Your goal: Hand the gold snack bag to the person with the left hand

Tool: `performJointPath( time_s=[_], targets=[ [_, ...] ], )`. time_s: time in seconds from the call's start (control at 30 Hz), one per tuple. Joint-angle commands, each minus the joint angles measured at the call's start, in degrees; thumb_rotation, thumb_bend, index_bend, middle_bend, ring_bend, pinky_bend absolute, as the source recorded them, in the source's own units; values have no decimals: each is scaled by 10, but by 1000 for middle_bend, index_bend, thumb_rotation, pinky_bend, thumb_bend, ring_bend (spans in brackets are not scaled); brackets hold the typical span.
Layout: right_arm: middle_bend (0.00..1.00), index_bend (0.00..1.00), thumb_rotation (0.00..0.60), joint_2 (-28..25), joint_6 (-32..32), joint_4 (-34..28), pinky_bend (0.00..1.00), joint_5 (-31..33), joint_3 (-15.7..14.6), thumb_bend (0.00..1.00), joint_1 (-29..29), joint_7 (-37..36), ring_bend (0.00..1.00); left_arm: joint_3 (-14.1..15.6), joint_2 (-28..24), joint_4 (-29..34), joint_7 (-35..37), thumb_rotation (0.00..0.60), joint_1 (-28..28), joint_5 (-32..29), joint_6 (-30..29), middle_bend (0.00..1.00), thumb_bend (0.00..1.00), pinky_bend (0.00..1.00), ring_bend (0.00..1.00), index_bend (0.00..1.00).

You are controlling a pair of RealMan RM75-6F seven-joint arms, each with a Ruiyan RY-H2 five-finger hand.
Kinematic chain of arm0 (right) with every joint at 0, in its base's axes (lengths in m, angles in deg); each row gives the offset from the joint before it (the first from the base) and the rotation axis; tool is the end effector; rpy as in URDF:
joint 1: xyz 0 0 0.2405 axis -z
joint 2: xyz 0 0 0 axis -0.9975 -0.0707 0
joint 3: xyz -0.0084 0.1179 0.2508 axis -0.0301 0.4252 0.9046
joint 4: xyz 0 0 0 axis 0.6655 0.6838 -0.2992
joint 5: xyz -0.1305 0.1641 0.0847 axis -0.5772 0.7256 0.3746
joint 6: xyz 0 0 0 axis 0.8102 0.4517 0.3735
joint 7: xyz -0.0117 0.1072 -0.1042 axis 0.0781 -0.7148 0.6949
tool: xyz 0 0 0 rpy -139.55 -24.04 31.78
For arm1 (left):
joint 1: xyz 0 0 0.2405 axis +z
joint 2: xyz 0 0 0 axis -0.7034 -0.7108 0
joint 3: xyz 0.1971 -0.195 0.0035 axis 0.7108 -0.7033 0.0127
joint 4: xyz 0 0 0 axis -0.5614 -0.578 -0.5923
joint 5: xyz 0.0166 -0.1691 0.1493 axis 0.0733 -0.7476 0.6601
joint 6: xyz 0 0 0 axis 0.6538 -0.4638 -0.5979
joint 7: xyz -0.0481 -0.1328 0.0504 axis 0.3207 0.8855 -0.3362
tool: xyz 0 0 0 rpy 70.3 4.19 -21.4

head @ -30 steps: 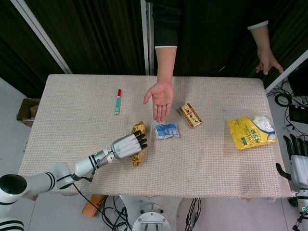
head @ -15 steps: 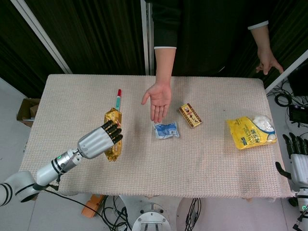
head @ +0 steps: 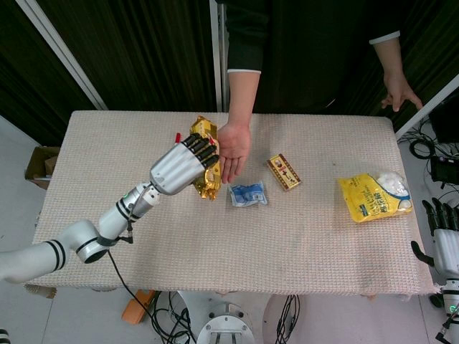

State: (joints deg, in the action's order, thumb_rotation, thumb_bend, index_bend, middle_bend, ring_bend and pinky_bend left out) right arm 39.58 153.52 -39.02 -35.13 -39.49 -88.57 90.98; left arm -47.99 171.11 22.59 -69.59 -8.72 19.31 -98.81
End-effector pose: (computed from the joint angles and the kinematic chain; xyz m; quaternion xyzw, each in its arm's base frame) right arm -0.3812 -0.1839 0.1655 0.5677 -0.3967 0.3026 0.6549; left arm -0.0620 0.4056 0.0469 -0.7679 -0.0127 -0.5049 0.3940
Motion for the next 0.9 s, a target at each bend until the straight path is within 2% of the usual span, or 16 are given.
performJointPath(
  time_s=[0.03, 0.13, 0.27, 0.37, 0.4, 0.47, 0.53, 0.6, 0.7, 0.9],
  targets=[
    [0, 0, 600, 0, 0, 2, 0, 0, 0, 199, 1, -5, 0, -19, 70, -87, 32, 600, -39, -35, 41, 686, 431, 354, 352, 798],
    [0, 0, 600, -2, 4, 5, 0, -1, 0, 199, 4, -12, 0, -16, 91, -133, 45, 600, -49, -40, 52, 683, 430, 354, 352, 795],
    [0, 0, 600, -4, 1, 10, 0, 6, 3, 199, 4, -18, 0, -16, 116, -170, 68, 600, -54, -33, 28, 669, 428, 354, 352, 758],
    [0, 0, 600, -3, -3, 11, 0, 4, 2, 199, 1, -18, 0, -12, 130, -197, 74, 600, -62, -25, 21, 616, 420, 352, 344, 640],
    [0, 0, 600, -2, -2, 11, 0, 1, 2, 198, 1, -18, 0, -8, 132, -205, 71, 600, -65, -25, 27, 554, 404, 348, 322, 522],
    [0, 0, 600, -1, -2, 11, 0, -1, 1, 198, 1, -17, 0, -2, 129, -205, 65, 600, -66, -30, 45, 347, 334, 325, 238, 219],
    [0, 0, 600, 0, -2, 11, 0, 0, 1, 199, 1, -18, 0, -1, 128, -199, 73, 600, -64, -32, 41, 138, 236, 299, 171, 26],
    [0, 0, 600, -1, -2, 12, 0, 2, 2, 199, 1, -18, 0, 2, 132, -205, 80, 600, -61, -29, 30, 52, 170, 289, 153, 0],
    [0, 0, 600, -2, -3, 13, 0, 5, 3, 199, 2, -19, 0, 7, 131, -209, 77, 600, -59, -26, 22, 5, 127, 260, 106, 0],
    [0, 0, 600, -3, 0, 9, 0, 1, 4, 199, 1, -19, 0, 4, 106, -183, 57, 600, -48, -26, -3, 0, 98, 235, 80, 0]
  ],
)
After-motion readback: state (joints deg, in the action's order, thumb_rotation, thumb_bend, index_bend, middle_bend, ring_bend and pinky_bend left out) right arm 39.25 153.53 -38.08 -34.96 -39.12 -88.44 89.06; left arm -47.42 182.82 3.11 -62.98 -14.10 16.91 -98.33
